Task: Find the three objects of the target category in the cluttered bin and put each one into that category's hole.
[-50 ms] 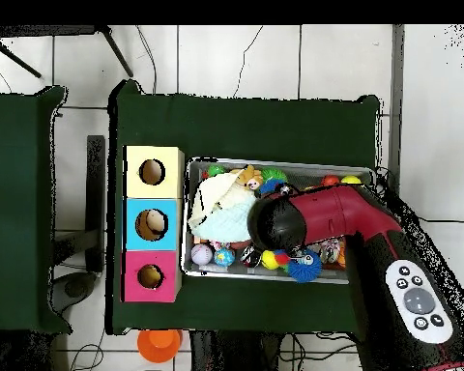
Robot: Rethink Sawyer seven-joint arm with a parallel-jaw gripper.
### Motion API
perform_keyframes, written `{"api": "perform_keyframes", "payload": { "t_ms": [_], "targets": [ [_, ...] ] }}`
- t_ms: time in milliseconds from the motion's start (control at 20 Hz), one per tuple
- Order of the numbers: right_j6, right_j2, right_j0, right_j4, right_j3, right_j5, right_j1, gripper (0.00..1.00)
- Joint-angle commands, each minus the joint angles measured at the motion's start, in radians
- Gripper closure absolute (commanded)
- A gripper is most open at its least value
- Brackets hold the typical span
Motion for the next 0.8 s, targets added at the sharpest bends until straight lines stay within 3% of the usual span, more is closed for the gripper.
{"api": "perform_keyframes", "payload": {
  "t_ms": [50, 450, 800],
  "targets": [
    [0.100, -0.043, 0.030, 0.017, -0.041, 0.049, 0.024, 0.00],
    [0.206, 0.013, -0.009, 0.114, -0.047, -0.169, 0.047, 0.00],
    [0.194, 0.000, -0.021, 0.168, -0.042, -0.254, 0.055, 0.00]
  ]
}}
